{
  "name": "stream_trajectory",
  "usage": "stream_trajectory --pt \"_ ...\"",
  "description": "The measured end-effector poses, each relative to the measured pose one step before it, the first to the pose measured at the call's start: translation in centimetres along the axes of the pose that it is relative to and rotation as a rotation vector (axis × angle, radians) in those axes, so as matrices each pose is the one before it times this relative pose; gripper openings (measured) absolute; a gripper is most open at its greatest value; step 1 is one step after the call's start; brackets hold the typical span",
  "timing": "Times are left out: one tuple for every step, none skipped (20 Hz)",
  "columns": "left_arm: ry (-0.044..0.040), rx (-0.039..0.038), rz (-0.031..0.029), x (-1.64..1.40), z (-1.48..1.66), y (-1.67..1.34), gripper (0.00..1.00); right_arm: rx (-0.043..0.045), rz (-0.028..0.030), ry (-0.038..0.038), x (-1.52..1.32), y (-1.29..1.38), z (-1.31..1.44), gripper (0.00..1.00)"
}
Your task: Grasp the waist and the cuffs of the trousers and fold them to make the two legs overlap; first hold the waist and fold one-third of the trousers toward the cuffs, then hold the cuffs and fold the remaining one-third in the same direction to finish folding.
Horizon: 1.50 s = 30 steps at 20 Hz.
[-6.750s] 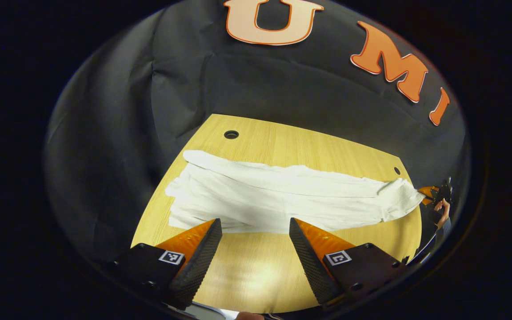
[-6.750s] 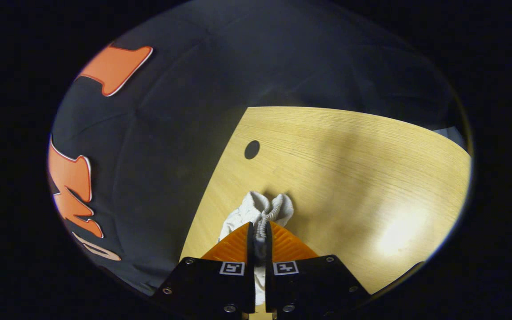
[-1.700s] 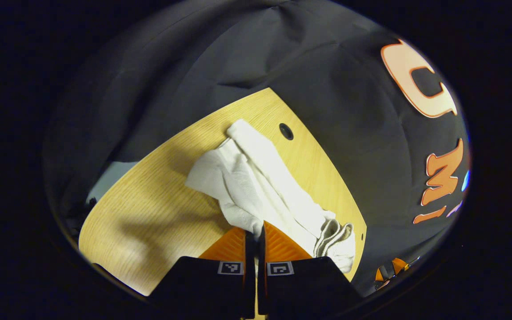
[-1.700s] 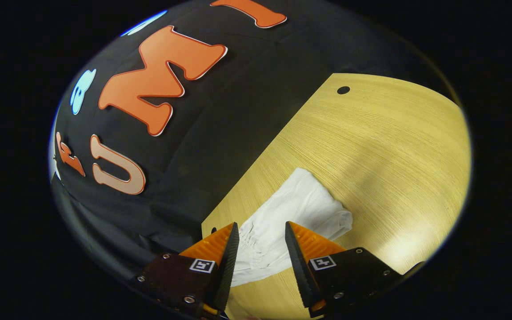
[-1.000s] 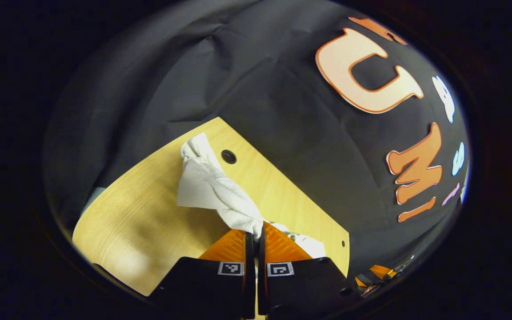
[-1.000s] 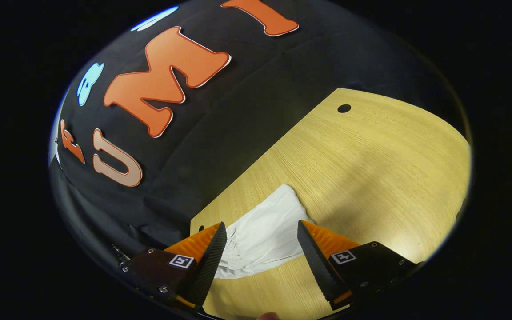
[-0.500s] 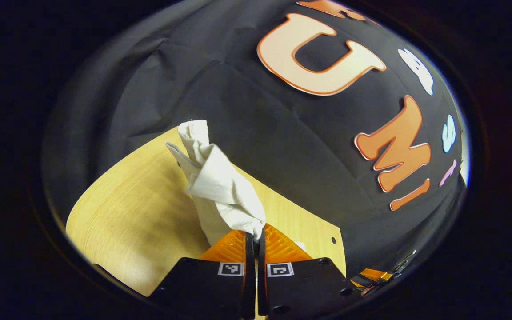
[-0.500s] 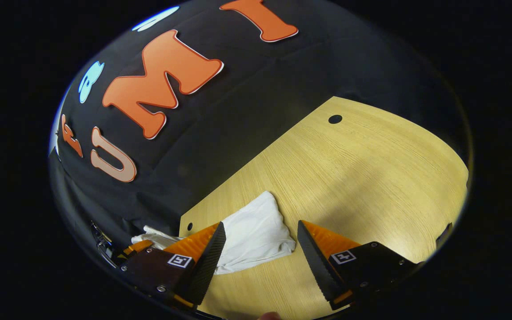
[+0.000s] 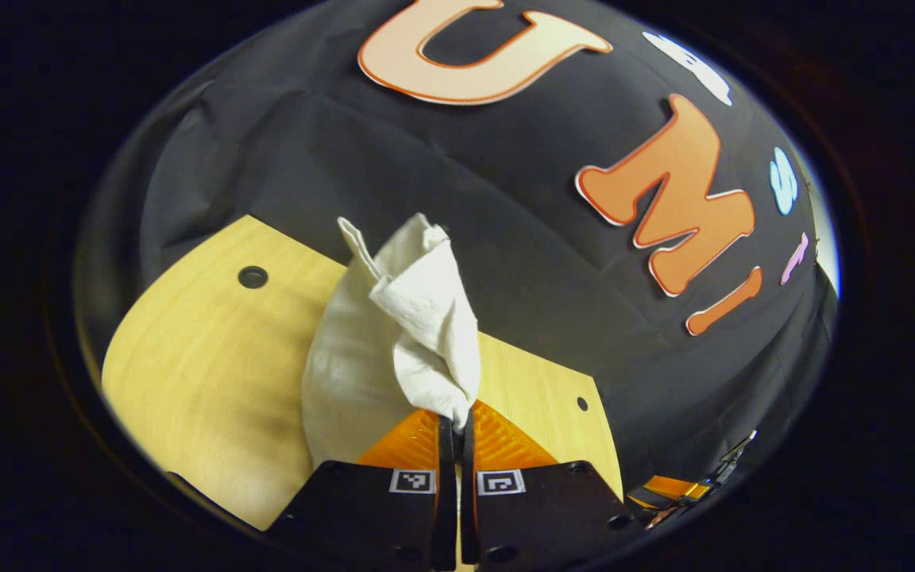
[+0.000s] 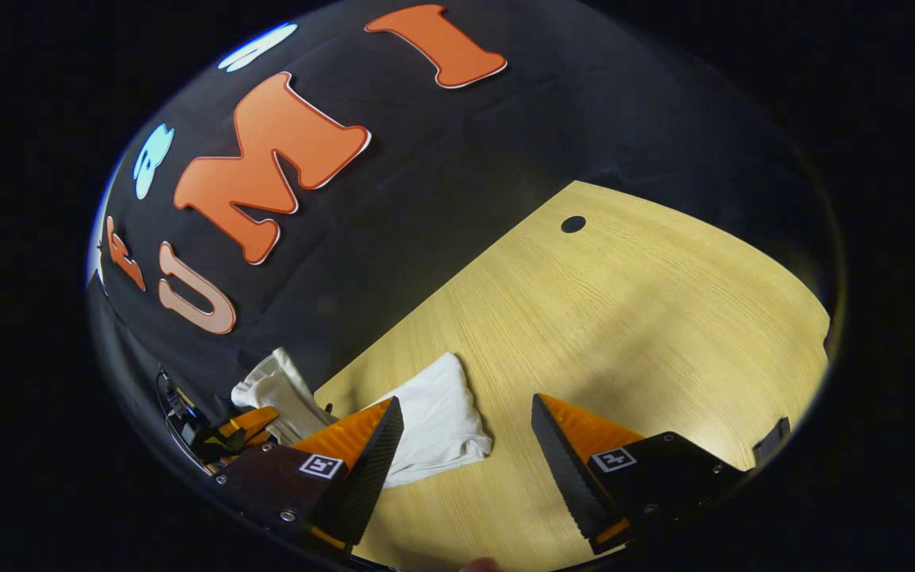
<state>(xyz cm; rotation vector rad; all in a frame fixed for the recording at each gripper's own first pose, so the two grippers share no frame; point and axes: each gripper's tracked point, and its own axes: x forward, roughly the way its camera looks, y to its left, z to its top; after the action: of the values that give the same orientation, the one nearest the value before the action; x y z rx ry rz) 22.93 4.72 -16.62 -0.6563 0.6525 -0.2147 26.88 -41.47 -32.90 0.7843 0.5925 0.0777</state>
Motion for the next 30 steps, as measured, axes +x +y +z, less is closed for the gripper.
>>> stream_trajectory --pt "0.02110 0.00646 -0.00898 1.084 -1.197 -0.817 0.06 -0.00259 -0.00848 0.00246 -0.199 -0.530 0.029 0.98" --pt "0.02772 -0.01047 -0.01488 1.218 -1.330 -1.058 0.05 0.00038 0.00009 -0.00036 -0.116 -0.435 0.105 0.97" --pt "0.03142 -0.00446 -0.00040 1.423 -1.468 -1.047 0.05 0.00446 -0.00411 0.00347 -0.362 -0.523 -0.114 0.97" --pt "0.02965 0.00811 0.00495 1.559 -1.514 -0.580 0.05 0.00540 -0.00074 0.00284 -0.182 -0.530 -0.138 0.98" --pt "0.02600 0.00701 0.00602 1.047 -1.163 -0.134 0.06 0.00206 -0.00437 0.00645 -0.254 -0.567 -0.186 0.98" --pt "0.03049 0.00146 -0.00148 0.749 -1.126 -0.463 0.06 0.00053 -0.00971 0.00313 -0.233 -0.689 -0.176 0.98" --pt "0.03028 0.00699 0.00114 0.808 -0.414 -0.257 0.06 0.00039 -0.00264 0.00370 -0.095 -0.616 -0.041 0.98" --pt "0.02784 0.01895 0.00432 0.571 -0.307 -0.049 0.06 0.00391 -0.00778 0.00461 -0.160 -0.690 -0.108 0.97" --pt "0.02692 0.02382 0.01143 0.220 0.294 0.210 0.06 0.00387 -0.00067 0.00095 -0.254 -0.546 -0.062 0.98" --pt "0.02005 0.02152 0.00824 0.083 -0.381 -0.053 0.06 0.00318 -0.00770 0.00290 -0.185 -0.694 -0.068 0.97" --pt "0.01715 0.01564 0.00588 0.177 -0.478 0.061 0.06 0.00224 -0.00342 0.00055 -0.092 -0.501 0.008 0.97" --pt "0.01935 0.01712 0.01367 -0.025 -0.388 0.272 0.06 0.00320 -0.00140 0.00148 -0.032 -0.428 0.087 0.98" --pt "0.01458 0.02053 0.01393 -0.008 -0.101 0.124 0.06 0.00591 -0.00147 0.00360 -0.044 -0.378 -0.048 0.97" --pt "0.00982 0.03321 0.01420 -0.255 0.015 -0.029 0.04 0.00557 0.00643 0.00356 0.066 -0.148 0.021 0.98" --pt "0.00576 0.02987 0.00116 0.149 -0.131 -0.154 0.07 0.00500 0.00127 0.00505 0.007 -0.108 -0.093 0.98" --pt "0.00818 0.03941 0.00600 -0.124 -0.074 0.053 0.08 -0.00008 0.00945 0.00328 0.104 0.118 -0.062 0.98" --pt "0.00196 0.03468 -0.00976 0.411 -0.414 -0.085 0.13 -0.00239 0.00666 0.00535 0.170 0.171 -0.137 0.98" --pt "0.00158 0.03831 -0.00029 0.219 -0.419 0.063 0.13 -0.00598 0.00918 0.00524 0.062 0.257 -0.095 0.98" --pt "-0.00263 0.02980 -0.00976 -0.147 -0.142 -0.025 0.20 -0.00923 0.00989 0.00682 -0.041 0.270 -0.203 0.98" --pt "-0.00776 0.01654 -0.03282 -0.281 -0.044 -0.598 0.26 -0.00942 0.00519 0.00550 0.063 0.198 -0.115 0.98" --pt "-0.01184 0.00439 -0.04370 -0.539 0.084 -0.829 0.41 -0.01087 0.01262 0.00320 -0.008 0.359 -0.166 0.98" --pt "-0.01181 0.01133 -0.02827 -0.598 0.153 -0.829 0.55 -0.00957 0.00465 0.00178 0.036 0.285 -0.027 0.98" --pt "-0.01264 0.02349 0.00356 -0.833 0.034 -0.370 0.70 -0.01317 0.01085 -0.00299 -0.057 0.427 0.091 0.98" --pt "-0.01298 0.03287 0.01937 -1.009 0.225 -0.087 0.85 -0.01502 0.00423 -0.00480 -0.027 0.361 0.158 0.98" --pt "-0.01645 0.02984 0.02476 -0.753 0.407 -0.258 0.96 -0.01803 0.00721 -0.00683 -0.095 0.384 0.109 0.98" --pt "-0.02226 0.02474 0.01699 -1.020 0.517 0.060 1.00 -0.02020 0.00579 -0.00860 -0.078 0.485 0.277 0.98" --pt "-0.02947 0.01825 0.02146 -0.941 0.548 0.263 0.97 -0.02253 0.00321 -0.01396 -0.115 0.489 0.261 0.98" --pt "-0.02679 0.01070 0.01792 -1.168 0.641 0.237 0.93 -0.02717 0.00311 -0.01923 -0.081 0.440 0.402 0.98" --pt "-0.02570 0.00532 0.02311 -1.147 0.478 0.405 0.98 -0.02813 0.00019 -0.01986 -0.107 0.573 0.377 0.97" --pt "-0.02839 0.00266 0.02193 -1.291 0.666 0.408 1.00 -0.03103 0.00476 -0.01796 -0.125 0.615 0.388 0.98"
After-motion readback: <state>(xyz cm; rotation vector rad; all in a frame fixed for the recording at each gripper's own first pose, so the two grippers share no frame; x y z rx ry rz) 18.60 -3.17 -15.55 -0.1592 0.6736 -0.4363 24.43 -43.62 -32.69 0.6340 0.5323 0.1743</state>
